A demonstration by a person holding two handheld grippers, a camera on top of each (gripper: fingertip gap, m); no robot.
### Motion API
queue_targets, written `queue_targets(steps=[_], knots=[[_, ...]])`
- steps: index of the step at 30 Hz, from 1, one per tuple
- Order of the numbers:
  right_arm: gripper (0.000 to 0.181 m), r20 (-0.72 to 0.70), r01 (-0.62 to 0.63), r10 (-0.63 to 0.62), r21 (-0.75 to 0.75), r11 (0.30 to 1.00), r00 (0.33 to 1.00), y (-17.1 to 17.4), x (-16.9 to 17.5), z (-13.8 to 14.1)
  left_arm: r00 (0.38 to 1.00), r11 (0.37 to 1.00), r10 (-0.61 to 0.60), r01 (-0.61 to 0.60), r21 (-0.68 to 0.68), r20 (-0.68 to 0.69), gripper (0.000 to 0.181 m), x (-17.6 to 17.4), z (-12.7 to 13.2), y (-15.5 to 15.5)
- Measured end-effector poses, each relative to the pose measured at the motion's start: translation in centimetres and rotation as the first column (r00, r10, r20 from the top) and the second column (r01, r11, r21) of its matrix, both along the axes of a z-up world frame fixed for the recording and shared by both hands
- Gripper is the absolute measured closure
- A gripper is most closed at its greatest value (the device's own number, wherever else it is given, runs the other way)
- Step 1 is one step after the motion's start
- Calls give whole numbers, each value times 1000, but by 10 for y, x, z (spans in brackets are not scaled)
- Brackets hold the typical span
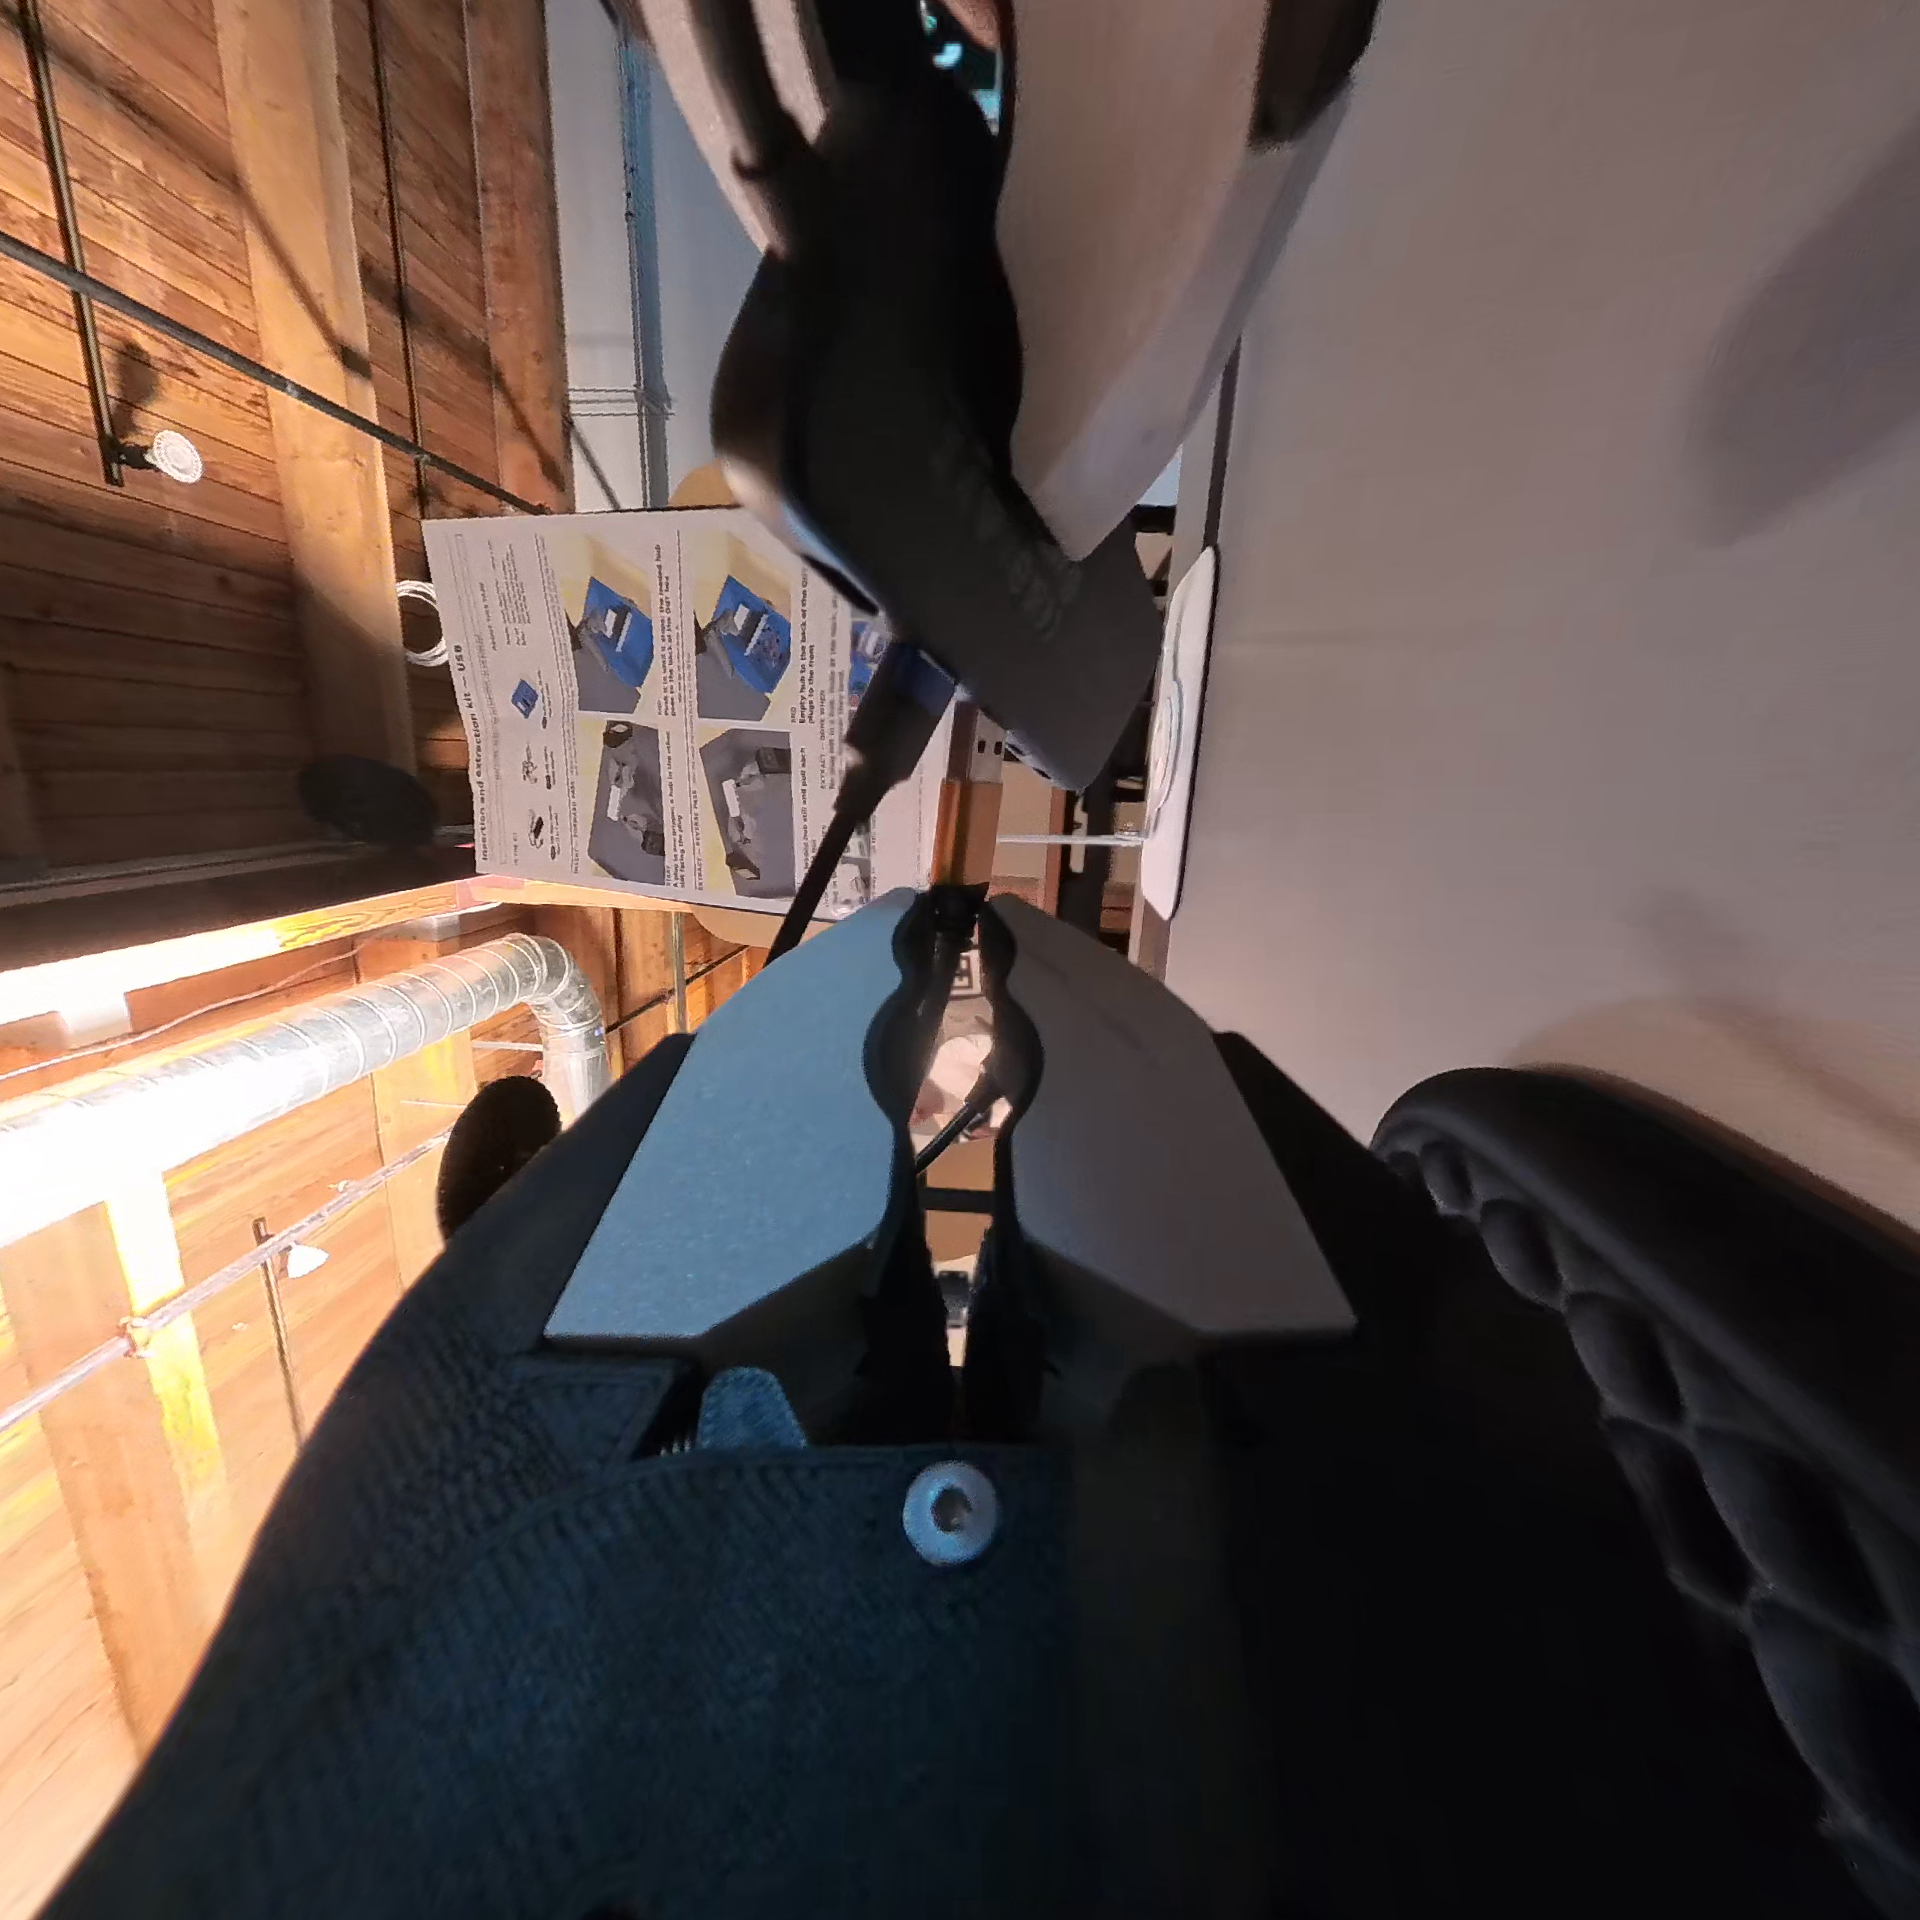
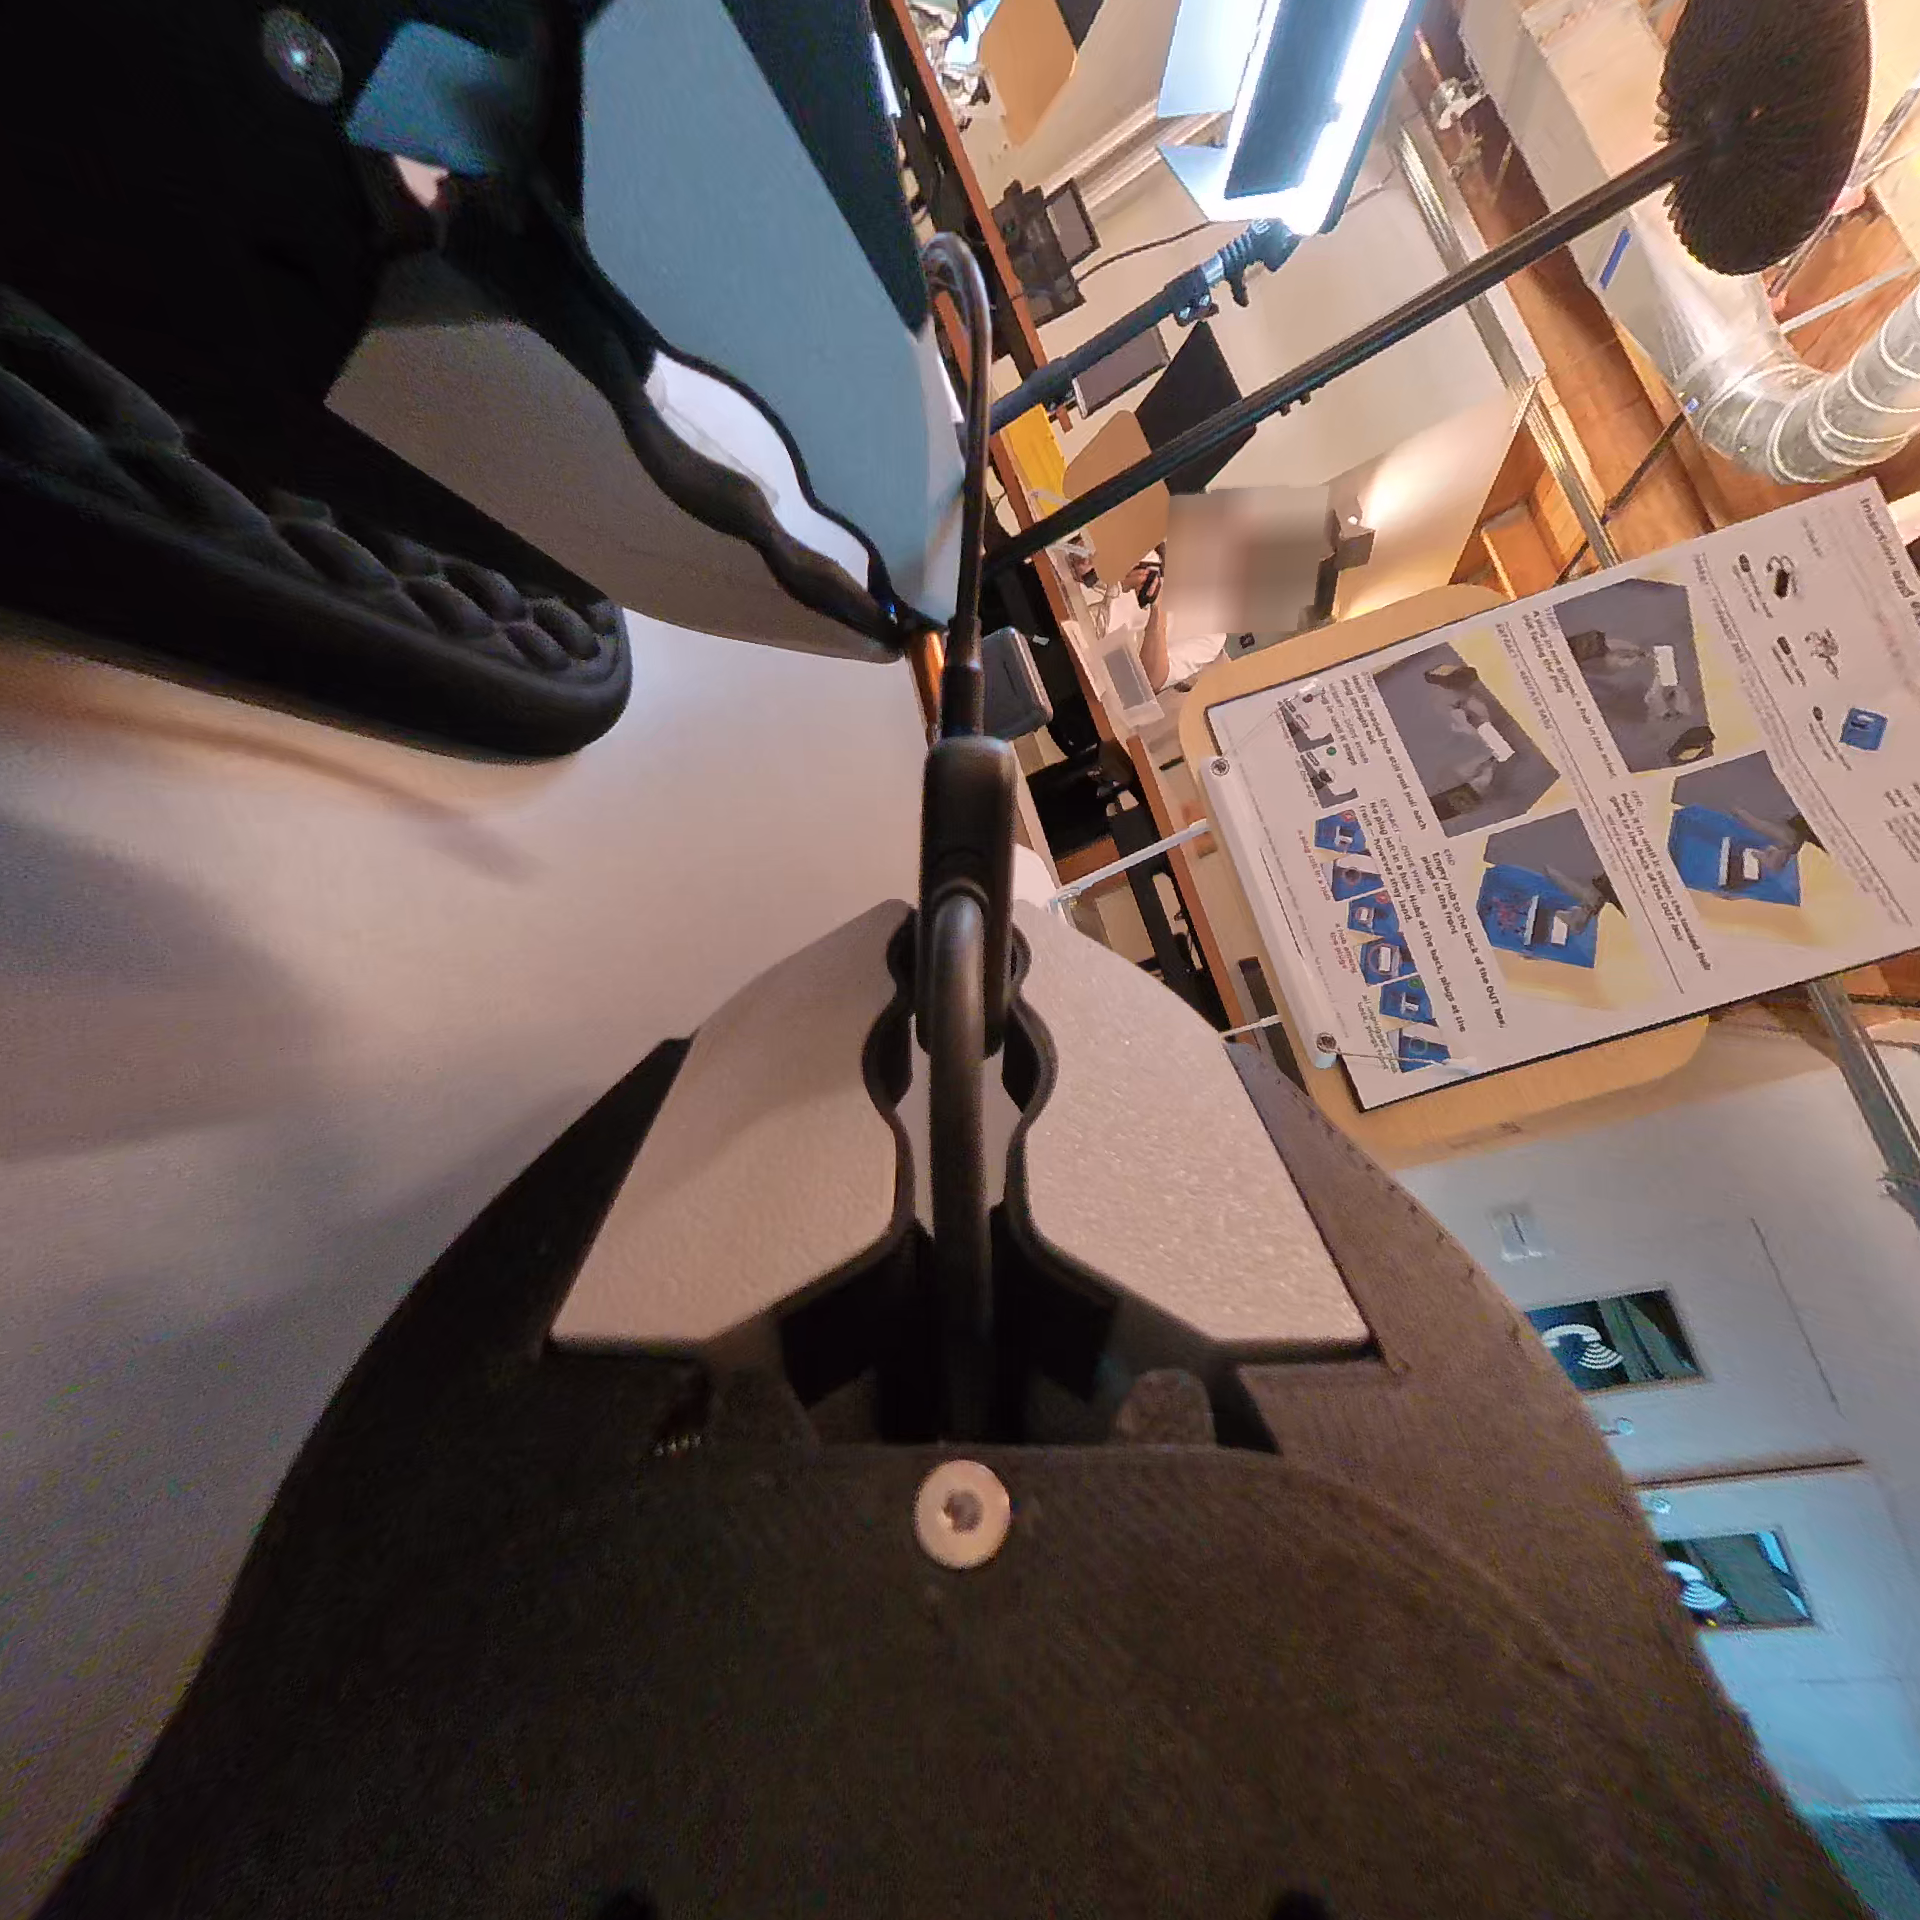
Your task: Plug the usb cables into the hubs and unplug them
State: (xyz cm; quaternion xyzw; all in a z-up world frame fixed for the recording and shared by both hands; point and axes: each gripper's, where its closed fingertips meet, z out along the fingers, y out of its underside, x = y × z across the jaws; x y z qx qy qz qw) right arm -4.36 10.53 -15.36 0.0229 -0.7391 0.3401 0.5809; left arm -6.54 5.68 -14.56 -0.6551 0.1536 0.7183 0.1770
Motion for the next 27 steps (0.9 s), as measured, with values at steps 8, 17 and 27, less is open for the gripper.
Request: queue_targets(steps=[8,17,27], knots=[[170,46,25,-27,46,999,999,0,-1,-8,1000,996,5,-6,-91,-15,174,-1,-8,4],[170,2,-95,96,150,984,995,6,11,-8,973,972,-219,224,-68,73,175,17,-10,15],[170,13,-190,191,203,961,981,7,20,3,922,945,-326,311,102,208,176,26,-4,25]])
